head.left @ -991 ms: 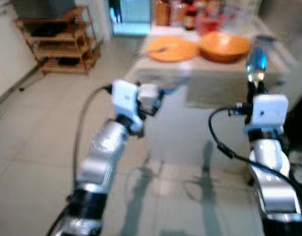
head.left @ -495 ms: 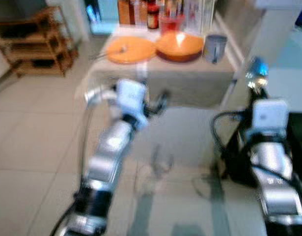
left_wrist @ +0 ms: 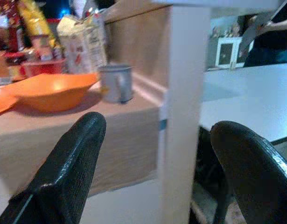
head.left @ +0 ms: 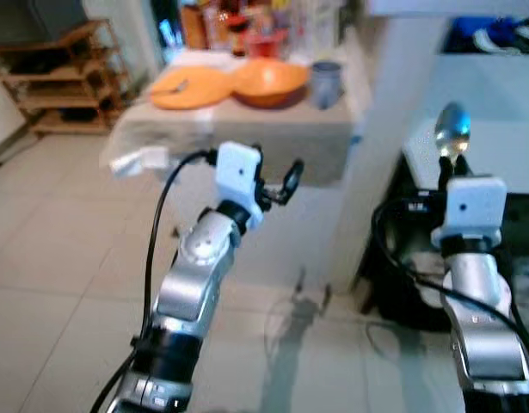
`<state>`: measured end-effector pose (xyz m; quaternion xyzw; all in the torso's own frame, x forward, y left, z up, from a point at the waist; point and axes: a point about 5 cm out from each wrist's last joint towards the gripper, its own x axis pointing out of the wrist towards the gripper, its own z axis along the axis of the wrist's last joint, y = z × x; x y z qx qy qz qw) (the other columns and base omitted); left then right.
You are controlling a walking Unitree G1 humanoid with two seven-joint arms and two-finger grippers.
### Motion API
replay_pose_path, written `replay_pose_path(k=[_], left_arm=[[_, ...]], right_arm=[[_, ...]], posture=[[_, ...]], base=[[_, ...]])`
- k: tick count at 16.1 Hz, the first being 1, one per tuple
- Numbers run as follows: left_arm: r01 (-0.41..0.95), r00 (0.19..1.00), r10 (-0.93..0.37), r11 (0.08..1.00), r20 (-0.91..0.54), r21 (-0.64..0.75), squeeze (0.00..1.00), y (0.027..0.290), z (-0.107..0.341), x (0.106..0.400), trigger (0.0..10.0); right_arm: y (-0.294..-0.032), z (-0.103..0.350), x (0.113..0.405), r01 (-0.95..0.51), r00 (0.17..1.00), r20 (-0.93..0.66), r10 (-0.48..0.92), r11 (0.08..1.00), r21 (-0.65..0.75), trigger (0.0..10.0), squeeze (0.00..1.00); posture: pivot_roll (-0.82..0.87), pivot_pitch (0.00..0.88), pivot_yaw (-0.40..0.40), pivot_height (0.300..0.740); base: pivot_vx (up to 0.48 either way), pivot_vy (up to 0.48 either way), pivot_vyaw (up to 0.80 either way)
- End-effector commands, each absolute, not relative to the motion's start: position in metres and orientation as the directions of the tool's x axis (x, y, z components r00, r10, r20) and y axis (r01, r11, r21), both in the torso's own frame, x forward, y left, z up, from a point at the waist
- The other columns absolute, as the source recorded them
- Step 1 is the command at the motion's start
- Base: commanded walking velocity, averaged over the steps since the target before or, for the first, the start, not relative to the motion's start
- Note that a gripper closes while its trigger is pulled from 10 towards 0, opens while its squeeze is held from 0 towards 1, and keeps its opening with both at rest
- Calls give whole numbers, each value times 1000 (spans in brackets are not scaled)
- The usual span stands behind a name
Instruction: Setting the table
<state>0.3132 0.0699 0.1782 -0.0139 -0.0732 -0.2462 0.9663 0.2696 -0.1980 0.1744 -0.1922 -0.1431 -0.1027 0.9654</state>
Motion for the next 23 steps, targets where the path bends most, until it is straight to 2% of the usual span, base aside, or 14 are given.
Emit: replay_pose_path(k=[1,8,12,14,17,19,21,23], left_arm=[[447,884,-447,894,135,30,0,79,177,316,10000],[400,908,-404,915,110,56,0,85,172,320,10000],[366,922,-371,928,112,62,0,93,171,324,10000],[346,933,-348,937,87,42,0,104,163,323,10000],[297,955,-297,955,-23,-4,0,137,135,304,10000],[283,956,-283,959,-77,-6,0,148,119,286,10000],[273,957,-275,961,-90,-36,0,149,113,280,10000],[289,956,-291,956,-44,-57,0,142,121,283,10000]], right_arm=[[-192,180,270,244,932,342,-123,909,-339,0,0],[-197,170,270,239,940,314,-130,911,-337,0,0],[-231,140,274,299,946,238,-221,882,-365,0,0],[-255,131,272,363,929,183,-321,884,-294,0,0],[-242,115,240,293,956,113,-270,897,-330,0,0],[-229,106,216,237,971,66,-229,917,-320,0,0],[-217,109,211,199,980,81,-183,935,-294,0,0],[-209,113,214,162,986,88,-143,950,-267,0,0]], posture=[[-79,0,56,740],[-76,1,53,740],[-61,0,51,740],[-54,0,52,740],[-56,11,47,740],[-62,28,50,740],[-68,33,51,740],[-71,18,56,740]], base=[[0,-424,0],[255,-403,0],[258,-401,0],[259,-401,0],[81,-434,0],[0,-454,0],[0,-456,0],[0,0,0]])
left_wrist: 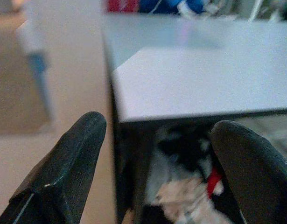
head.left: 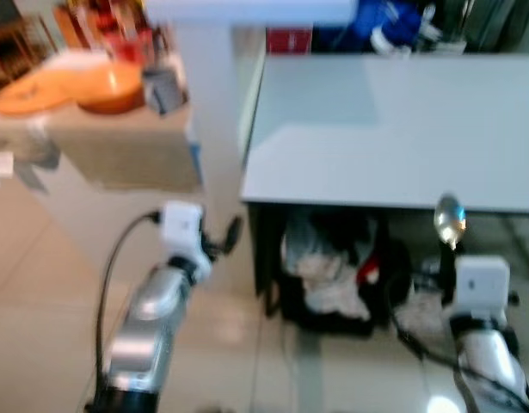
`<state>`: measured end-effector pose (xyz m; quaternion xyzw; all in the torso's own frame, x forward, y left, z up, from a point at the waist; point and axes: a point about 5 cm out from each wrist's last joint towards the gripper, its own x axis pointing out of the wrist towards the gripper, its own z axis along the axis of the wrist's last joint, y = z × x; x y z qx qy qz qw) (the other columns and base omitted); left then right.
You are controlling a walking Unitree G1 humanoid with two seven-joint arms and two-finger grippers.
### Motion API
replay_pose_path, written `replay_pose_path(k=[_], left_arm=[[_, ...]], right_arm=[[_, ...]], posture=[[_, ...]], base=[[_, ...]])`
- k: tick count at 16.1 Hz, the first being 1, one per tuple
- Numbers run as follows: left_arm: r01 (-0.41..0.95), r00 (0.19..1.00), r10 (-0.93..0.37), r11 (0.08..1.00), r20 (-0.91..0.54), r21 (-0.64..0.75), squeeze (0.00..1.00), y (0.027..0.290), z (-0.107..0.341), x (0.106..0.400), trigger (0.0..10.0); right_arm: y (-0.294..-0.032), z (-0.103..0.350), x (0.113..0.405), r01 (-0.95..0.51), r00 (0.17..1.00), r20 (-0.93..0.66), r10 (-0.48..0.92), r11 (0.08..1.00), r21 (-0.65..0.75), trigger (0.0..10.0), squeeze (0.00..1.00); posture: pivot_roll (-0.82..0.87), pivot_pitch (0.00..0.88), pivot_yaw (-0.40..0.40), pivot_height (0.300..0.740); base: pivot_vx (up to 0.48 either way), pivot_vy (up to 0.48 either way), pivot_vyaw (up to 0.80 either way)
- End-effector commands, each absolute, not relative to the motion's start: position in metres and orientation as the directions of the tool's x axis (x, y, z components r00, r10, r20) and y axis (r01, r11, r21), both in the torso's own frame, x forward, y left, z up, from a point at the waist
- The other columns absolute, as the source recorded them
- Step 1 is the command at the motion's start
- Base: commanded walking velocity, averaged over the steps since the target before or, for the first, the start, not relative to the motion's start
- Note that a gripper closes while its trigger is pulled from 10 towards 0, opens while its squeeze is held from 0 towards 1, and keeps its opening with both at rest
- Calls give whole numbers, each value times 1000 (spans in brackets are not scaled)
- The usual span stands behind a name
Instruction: Setting the table
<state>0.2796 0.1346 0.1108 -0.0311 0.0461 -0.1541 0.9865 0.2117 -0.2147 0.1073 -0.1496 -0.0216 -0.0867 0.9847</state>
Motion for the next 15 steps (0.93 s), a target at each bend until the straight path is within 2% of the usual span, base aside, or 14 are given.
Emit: replay_pose_path(k=[1,3,7,9,15], left_arm=[[305,951,-307,951,-36,-56,0,138,123,283,10000],[325,945,-327,944,-24,-60,0,131,127,289,10000],[323,945,-326,942,-29,-88,0,125,126,294,10000],[287,956,-292,954,-40,-89,0,129,126,301,10000],[308,951,-310,948,-12,-78,0,121,134,306,10000]], right_arm=[[-206,115,215,147,987,93,-128,956,-252,0,0],[-200,118,220,110,991,100,-93,976,-189,0,0],[-204,103,230,128,991,32,-127,991,-41,0,0],[-200,106,237,96,995,43,-93,994,-55,0,0],[-198,118,243,79,993,92,-68,990,-119,0,0]], posture=[[-72,17,56,740],[-83,4,63,740],[-79,0,62,740],[-71,0,54,740],[-76,0,56,740]], base=[[0,0,0],[0,0,0],[0,0,0],[0,-465,0],[0,-461,0]])
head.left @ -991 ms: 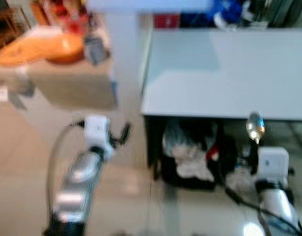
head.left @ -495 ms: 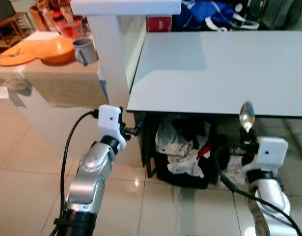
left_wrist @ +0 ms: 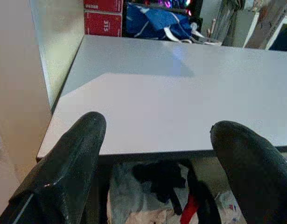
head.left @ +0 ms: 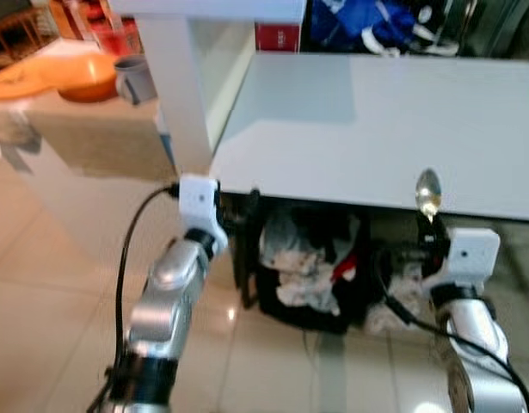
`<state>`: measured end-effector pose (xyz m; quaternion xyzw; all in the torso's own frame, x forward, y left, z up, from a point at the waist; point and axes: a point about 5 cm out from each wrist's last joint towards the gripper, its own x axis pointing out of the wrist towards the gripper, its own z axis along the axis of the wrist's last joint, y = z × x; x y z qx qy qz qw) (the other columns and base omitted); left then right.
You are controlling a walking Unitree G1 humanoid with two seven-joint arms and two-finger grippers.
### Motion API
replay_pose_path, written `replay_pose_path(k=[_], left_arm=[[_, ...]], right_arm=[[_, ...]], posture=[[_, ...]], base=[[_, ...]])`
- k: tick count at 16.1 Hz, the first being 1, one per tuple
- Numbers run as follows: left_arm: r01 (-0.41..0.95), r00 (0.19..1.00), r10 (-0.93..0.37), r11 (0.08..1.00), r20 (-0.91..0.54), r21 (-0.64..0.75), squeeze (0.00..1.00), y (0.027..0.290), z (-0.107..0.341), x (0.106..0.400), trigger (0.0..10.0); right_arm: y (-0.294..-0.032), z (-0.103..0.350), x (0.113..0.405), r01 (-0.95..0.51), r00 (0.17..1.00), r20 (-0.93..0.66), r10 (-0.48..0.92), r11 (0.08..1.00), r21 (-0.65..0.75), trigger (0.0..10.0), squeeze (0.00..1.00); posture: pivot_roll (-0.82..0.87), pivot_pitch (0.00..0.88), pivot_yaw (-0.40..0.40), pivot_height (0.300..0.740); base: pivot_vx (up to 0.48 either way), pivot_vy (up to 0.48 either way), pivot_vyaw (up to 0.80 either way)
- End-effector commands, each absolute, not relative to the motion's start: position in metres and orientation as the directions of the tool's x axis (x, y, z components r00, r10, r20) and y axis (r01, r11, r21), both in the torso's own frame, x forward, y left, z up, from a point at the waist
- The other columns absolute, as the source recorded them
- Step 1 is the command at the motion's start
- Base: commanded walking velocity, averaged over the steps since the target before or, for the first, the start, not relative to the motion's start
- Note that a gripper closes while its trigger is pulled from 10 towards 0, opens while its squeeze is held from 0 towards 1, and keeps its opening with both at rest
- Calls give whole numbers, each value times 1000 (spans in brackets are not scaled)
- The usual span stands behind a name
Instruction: Setting the table
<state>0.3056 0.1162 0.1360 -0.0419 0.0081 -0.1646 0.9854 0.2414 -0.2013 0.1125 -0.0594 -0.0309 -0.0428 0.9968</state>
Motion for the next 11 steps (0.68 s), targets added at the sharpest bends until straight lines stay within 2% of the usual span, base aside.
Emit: replay_pose_path(k=[1,5,7,8,9,11], left_arm=[[320,947,-321,945,-8,-75,0,118,135,307,10000],[333,943,-333,942,18,-46,0,113,139,309,10000],[196,979,-193,980,68,-37,0,133,137,314,10000],[76,996,-74,996,47,-42,0,153,129,315,10000],[41,999,-40,998,27,-46,0,160,125,314,10000],[73,997,-73,997,-8,-36,0,155,122,316,10000]], right_arm=[[-198,118,244,81,993,92,-70,989,-120,0,0],[-196,116,243,80,993,92,-68,987,-138,0,0],[-195,115,243,96,991,104,-81,985,-143,0,0],[-196,114,243,98,991,104,-84,985,-142,0,0],[-196,114,243,100,991,104,-86,985,-140,0,0],[-197,113,244,104,990,105,-89,984,-142,0,0]], posture=[[-78,0,57,740],[-81,0,63,740],[-80,0,72,740],[-83,0,73,740],[-83,0,74,740],[-77,0,72,740]], base=[[0,-461,0],[0,-460,0],[0,-450,0],[0,-431,0],[0,-428,0],[0,0,0]])
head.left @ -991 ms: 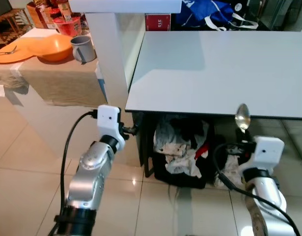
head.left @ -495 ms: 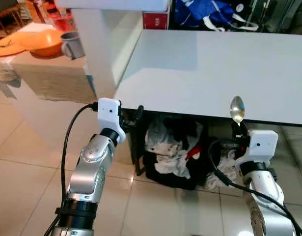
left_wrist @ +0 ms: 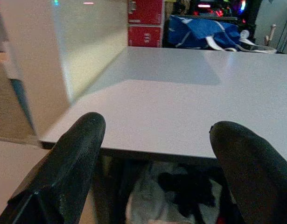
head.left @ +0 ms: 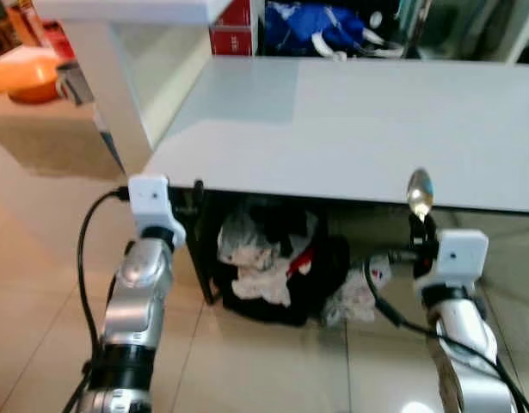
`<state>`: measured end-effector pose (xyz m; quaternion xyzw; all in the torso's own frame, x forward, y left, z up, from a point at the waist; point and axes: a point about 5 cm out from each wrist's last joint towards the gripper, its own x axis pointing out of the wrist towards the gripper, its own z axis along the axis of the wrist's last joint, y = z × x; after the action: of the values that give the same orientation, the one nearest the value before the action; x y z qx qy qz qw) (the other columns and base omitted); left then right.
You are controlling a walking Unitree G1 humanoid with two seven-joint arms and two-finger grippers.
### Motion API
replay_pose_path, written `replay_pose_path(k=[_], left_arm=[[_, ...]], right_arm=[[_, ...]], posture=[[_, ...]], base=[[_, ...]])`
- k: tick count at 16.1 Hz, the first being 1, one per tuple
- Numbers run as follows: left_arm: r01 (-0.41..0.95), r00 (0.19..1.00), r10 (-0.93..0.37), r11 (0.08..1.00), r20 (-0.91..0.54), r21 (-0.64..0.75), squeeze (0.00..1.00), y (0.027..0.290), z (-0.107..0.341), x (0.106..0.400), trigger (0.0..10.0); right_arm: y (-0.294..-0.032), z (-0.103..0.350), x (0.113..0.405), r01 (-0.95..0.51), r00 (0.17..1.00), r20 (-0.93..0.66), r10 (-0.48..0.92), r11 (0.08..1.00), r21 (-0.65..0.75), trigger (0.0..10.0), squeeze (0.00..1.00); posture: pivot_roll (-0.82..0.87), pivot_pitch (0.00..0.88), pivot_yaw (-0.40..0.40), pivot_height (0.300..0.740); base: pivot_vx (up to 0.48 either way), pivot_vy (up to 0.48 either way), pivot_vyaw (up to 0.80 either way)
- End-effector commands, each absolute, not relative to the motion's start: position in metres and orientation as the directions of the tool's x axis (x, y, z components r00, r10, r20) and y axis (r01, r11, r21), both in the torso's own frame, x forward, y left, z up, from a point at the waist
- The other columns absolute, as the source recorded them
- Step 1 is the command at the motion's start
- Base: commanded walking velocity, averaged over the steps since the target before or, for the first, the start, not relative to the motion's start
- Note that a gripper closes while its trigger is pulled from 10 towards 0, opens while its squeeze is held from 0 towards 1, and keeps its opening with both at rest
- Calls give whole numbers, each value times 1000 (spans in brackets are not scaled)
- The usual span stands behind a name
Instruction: Setting the table
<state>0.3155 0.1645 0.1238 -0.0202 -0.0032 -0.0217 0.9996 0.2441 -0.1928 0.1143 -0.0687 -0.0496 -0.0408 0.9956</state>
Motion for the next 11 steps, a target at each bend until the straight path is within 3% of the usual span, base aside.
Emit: replay_pose_path(k=[1,4,11], left_arm=[[107,994,-107,993,3,-46,0,148,126,318,10000],[171,985,-170,985,25,-40,0,137,131,320,10000],[264,964,-264,964,22,-24,0,125,138,326,10000]], right_arm=[[-196,113,245,101,991,106,-86,984,-147,0,0],[-195,113,245,98,991,110,-81,983,-155,0,0],[-195,111,245,107,990,112,-88,979,-171,0,0]], posture=[[-76,0,70,740],[-74,0,70,740],[-81,0,77,740]], base=[[0,0,0],[111,94,0],[456,0,0]])
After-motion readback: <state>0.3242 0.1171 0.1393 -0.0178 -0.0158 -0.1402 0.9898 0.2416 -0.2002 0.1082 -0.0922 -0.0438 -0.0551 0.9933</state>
